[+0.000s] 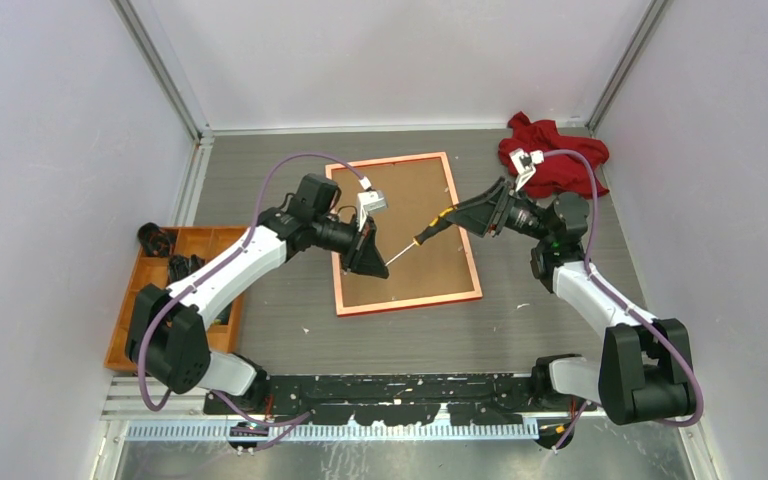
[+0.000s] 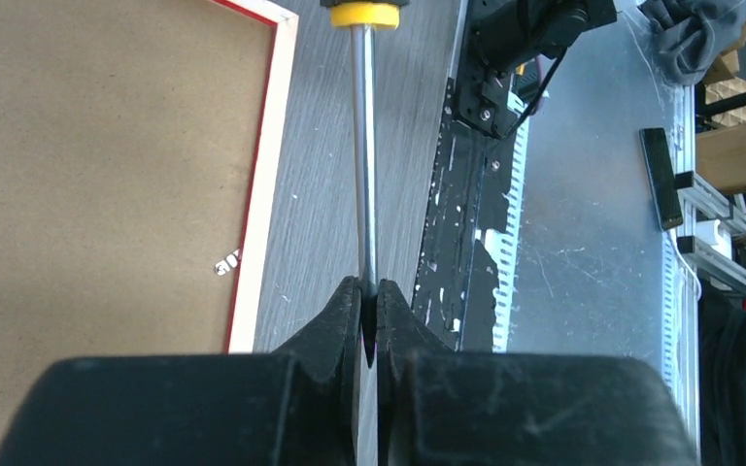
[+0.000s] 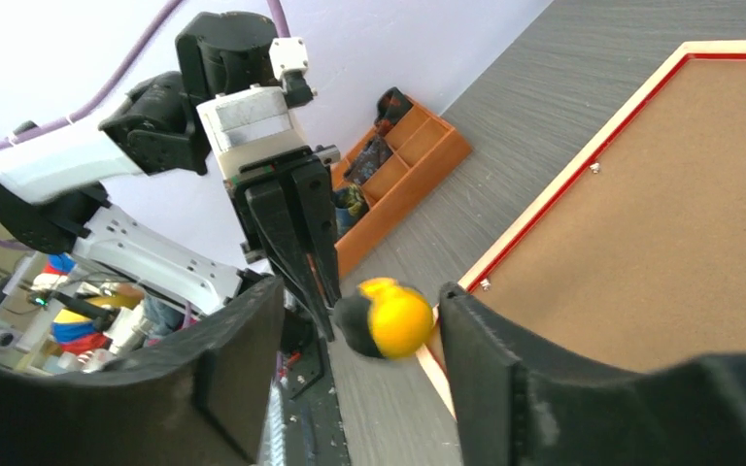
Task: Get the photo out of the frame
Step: Adjust the screwdriver.
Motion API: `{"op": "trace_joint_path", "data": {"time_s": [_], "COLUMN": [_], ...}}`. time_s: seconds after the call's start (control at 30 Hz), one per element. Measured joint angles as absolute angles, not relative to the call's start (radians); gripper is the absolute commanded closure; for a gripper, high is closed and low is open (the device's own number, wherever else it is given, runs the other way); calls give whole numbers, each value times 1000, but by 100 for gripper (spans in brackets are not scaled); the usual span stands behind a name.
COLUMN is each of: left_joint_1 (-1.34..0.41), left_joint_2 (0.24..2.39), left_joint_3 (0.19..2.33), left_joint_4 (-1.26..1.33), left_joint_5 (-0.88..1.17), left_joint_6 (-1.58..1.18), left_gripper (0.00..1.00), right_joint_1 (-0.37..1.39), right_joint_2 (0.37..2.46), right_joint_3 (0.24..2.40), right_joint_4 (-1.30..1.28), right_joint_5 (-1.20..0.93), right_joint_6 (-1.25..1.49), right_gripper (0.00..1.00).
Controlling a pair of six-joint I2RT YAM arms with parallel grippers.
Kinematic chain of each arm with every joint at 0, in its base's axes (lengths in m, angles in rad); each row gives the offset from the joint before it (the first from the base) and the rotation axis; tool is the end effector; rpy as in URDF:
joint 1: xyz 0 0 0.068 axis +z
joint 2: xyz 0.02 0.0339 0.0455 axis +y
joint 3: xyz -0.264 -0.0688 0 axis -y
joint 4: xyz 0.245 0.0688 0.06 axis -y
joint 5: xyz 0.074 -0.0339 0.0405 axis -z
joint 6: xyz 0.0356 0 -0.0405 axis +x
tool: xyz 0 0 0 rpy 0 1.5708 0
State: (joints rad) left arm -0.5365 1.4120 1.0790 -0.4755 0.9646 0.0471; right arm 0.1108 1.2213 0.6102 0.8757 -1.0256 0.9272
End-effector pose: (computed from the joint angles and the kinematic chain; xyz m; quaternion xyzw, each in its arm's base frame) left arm 0.2382 -0.1757 0.2826 0.4018 0.7380 -0.4975 0.2154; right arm 0.2490 0.0583 0.2943 -0.1475 0.6407 0.6021 0.4530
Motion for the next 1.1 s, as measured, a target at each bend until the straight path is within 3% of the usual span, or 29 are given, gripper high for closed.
{"op": "trace_joint_path", "data": {"time_s": [0.17, 0.73, 1.1], "left_joint_1": [-537, -536, -475], "left_joint_2": [1410, 1339, 1332], "left_joint_3": [1104, 1118, 1118], "left_joint_4": [-545, -614, -437], "left_joint_5": [933, 847, 858], "left_joint_6": [126, 215, -2], "left_gripper": [100, 100, 100], "right_joint_1": [111, 167, 242], "right_joint_2": [1213, 1213, 1253], "right_joint_3": [615, 683, 683], "right_joint_4": [775, 401, 358], "right_joint_5": [-1065, -1165, -1161], "right_joint_6": [834, 504, 408], "right_gripper": [20, 20, 20]}}
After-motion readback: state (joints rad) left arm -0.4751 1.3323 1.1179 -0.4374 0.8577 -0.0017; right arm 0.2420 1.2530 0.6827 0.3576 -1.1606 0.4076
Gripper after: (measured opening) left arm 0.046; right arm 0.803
